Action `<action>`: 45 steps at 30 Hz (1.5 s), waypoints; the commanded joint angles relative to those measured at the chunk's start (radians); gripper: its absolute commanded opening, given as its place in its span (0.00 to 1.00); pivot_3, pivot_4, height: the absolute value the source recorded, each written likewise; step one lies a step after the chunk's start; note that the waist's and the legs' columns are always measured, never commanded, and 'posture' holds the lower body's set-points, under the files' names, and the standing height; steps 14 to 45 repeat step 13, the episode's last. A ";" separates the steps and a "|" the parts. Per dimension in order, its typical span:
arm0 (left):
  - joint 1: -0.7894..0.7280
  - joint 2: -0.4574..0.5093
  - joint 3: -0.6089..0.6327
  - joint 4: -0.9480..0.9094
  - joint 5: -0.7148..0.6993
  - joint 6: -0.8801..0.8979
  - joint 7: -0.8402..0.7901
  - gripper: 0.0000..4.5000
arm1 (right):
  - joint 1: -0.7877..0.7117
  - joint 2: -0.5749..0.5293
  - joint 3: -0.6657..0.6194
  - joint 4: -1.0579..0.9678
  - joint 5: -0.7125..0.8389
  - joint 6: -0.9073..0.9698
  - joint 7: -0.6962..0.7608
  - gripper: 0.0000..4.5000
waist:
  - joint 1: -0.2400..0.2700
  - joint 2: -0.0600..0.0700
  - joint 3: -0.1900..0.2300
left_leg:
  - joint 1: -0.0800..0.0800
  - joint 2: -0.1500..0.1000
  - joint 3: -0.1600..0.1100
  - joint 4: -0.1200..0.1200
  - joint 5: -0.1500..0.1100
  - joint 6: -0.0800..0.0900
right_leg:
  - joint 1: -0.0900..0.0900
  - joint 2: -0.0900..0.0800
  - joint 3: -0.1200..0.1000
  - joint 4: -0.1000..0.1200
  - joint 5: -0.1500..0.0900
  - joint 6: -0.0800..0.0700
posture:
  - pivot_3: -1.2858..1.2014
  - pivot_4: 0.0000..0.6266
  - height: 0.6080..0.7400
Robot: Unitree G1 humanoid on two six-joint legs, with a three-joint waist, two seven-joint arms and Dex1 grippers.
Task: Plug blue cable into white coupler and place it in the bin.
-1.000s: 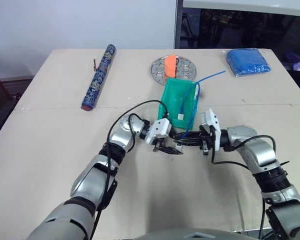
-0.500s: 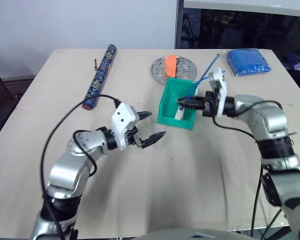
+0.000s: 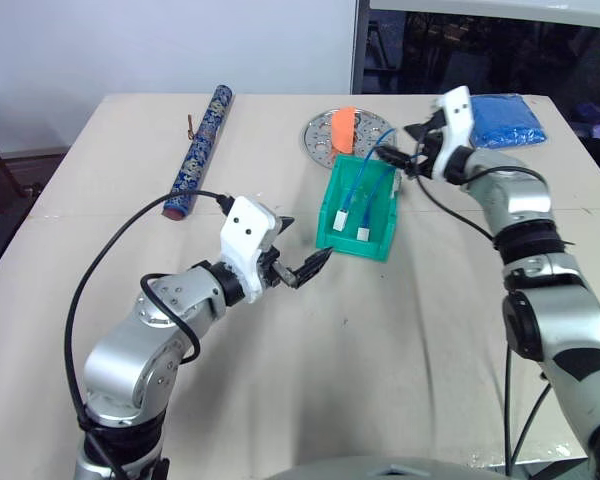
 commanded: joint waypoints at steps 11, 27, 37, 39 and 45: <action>0.489 -0.016 0.036 0.009 0.146 -0.439 -0.038 1.00 | 0.988 -0.165 -0.221 -0.751 0.213 -0.091 0.297 1.00 | 0.016 0.001 0.001 | 0.002 0.000 0.003 0.000 -0.003 0.005 | 0.003 -0.001 -0.001 -0.010 -0.001 -0.002 | 0.52 0.24 1.00; 0.532 -0.001 0.016 0.030 0.178 -0.491 -0.056 1.00 | 1.048 -0.167 -0.213 -0.748 0.197 -0.134 0.321 1.00 | 0.014 0.001 0.001 | 0.009 0.000 0.006 0.001 -0.003 0.005 | 0.007 -0.001 0.002 -0.007 -0.003 -0.006 | 0.52 0.24 1.00; 0.532 -0.001 0.016 0.030 0.178 -0.491 -0.056 1.00 | 1.048 -0.167 -0.213 -0.748 0.197 -0.134 0.321 1.00 | 0.014 0.001 0.001 | 0.009 0.000 0.006 0.001 -0.003 0.005 | 0.007 -0.001 0.002 -0.007 -0.003 -0.006 | 0.52 0.24 1.00; 0.532 -0.001 0.016 0.030 0.178 -0.491 -0.056 1.00 | 1.048 -0.167 -0.213 -0.748 0.197 -0.134 0.321 1.00 | 0.014 0.001 0.001 | 0.009 0.000 0.006 0.001 -0.003 0.005 | 0.007 -0.001 0.002 -0.007 -0.003 -0.006 | 0.52 0.24 1.00; 0.532 -0.001 0.016 0.030 0.178 -0.491 -0.056 1.00 | 1.048 -0.167 -0.213 -0.748 0.197 -0.134 0.321 1.00 | 0.014 0.001 0.001 | 0.009 0.000 0.006 0.001 -0.003 0.005 | 0.007 -0.001 0.002 -0.007 -0.003 -0.006 | 0.52 0.24 1.00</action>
